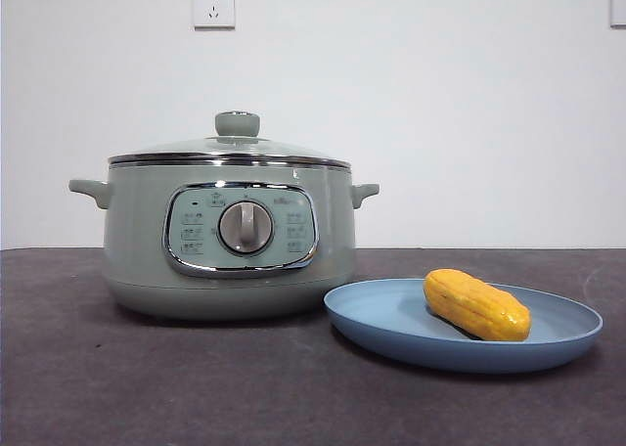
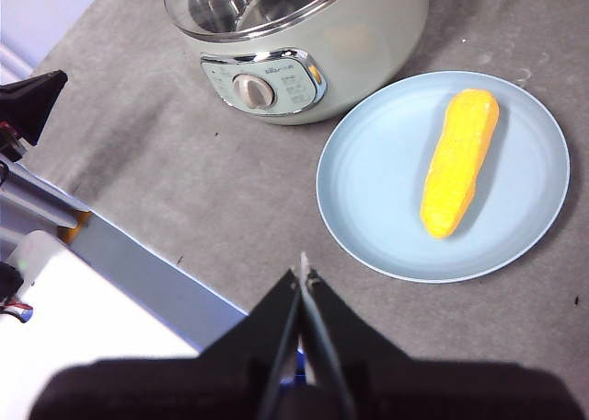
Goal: Take the corn out from the steamer,put the corn on the plate,close the lid
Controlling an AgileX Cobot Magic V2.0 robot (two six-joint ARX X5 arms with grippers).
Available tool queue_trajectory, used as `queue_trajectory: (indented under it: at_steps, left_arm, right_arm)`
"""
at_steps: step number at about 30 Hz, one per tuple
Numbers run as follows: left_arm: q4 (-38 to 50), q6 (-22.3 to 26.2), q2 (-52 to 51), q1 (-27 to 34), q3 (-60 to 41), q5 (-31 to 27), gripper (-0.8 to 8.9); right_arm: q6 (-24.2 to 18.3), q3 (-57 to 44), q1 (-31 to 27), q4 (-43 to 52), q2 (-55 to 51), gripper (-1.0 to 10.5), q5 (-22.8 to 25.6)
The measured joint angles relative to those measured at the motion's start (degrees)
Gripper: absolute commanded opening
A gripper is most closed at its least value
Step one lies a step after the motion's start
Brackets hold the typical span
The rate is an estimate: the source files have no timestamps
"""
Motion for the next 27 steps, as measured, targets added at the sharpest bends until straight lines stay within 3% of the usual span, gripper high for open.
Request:
queue_trajectory:
  at_steps: [14,17,21,27]
  left_arm:
    - [-0.02,-0.17,0.00,0.00,0.00,0.00,-0.03]
    - [0.00,-0.17,0.00,0.00,0.00,0.00,-0.03]
    - [-0.02,-0.17,0.00,0.00,0.00,0.00,-0.03]
    - [-0.02,-0.17,0.00,0.00,0.00,0.00,-0.03]
  right_arm:
    - [-0.02,0.00,0.00,0.00,0.00,0.0,0.00]
    - [-2.27,0.00,-0.52,0.59,-0.20,0.0,1.73]
    - [-6.54,0.00,-4.79,5.68,-2.69,0.0,2.82]
    - [-9.25,-2.67,-14.38,18.23,-10.40,0.0,2.82]
